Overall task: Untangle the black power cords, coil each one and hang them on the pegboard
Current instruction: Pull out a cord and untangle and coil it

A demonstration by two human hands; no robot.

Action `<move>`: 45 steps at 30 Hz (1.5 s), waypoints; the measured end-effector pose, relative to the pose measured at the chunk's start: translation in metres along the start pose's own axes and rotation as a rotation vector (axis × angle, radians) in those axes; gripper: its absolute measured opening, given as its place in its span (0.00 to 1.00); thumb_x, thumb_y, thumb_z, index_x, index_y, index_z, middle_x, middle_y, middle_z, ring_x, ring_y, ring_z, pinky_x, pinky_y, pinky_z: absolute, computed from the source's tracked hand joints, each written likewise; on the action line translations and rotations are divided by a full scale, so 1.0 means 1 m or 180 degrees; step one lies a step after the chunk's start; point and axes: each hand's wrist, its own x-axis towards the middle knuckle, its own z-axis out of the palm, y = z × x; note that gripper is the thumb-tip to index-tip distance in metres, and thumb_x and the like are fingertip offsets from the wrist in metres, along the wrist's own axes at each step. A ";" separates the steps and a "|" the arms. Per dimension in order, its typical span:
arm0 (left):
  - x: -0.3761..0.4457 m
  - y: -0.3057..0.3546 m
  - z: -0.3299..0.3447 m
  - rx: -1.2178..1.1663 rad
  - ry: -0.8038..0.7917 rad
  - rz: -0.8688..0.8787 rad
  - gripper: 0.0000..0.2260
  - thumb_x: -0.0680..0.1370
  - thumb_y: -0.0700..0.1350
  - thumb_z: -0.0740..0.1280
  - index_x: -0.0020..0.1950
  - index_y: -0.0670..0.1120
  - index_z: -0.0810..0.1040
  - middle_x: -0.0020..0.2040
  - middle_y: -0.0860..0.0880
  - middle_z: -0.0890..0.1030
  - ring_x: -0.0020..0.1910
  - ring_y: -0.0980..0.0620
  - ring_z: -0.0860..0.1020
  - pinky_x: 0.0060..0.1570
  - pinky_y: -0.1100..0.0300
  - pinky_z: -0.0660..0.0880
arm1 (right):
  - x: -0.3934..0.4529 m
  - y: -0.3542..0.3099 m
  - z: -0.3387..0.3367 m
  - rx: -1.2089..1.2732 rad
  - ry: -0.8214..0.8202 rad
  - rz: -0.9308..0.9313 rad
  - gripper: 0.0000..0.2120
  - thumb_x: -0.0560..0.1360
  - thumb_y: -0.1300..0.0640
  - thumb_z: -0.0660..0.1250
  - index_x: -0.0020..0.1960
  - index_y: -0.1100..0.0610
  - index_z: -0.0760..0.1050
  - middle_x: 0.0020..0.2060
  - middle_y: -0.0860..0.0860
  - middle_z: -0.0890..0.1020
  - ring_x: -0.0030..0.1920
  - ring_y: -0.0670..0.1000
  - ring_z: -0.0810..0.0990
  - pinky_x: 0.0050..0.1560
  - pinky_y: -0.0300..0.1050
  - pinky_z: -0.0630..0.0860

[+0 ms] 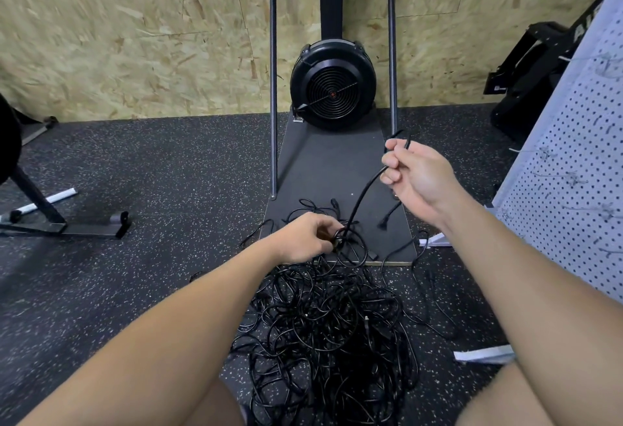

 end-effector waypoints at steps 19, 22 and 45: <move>0.006 0.018 -0.012 -0.0854 0.0997 0.0031 0.07 0.86 0.40 0.71 0.60 0.44 0.88 0.49 0.48 0.90 0.39 0.56 0.82 0.42 0.63 0.79 | -0.011 0.037 0.007 -0.3952 -0.0629 -0.0248 0.09 0.77 0.55 0.78 0.55 0.44 0.86 0.43 0.43 0.89 0.42 0.43 0.86 0.50 0.44 0.83; 0.004 0.024 -0.014 -0.1097 0.0972 0.0097 0.08 0.86 0.38 0.70 0.61 0.43 0.87 0.53 0.45 0.89 0.42 0.56 0.80 0.45 0.66 0.77 | -0.012 0.044 0.010 -0.4177 -0.0737 -0.0513 0.16 0.77 0.61 0.79 0.59 0.44 0.84 0.48 0.43 0.84 0.42 0.44 0.84 0.52 0.43 0.81; 0.006 0.044 0.001 -0.0474 0.1531 -0.0347 0.14 0.84 0.52 0.72 0.41 0.47 0.84 0.34 0.51 0.86 0.30 0.50 0.79 0.36 0.51 0.80 | -0.003 0.050 0.015 -0.4240 0.0412 -0.0690 0.06 0.84 0.53 0.70 0.48 0.50 0.81 0.44 0.47 0.83 0.47 0.51 0.82 0.50 0.51 0.80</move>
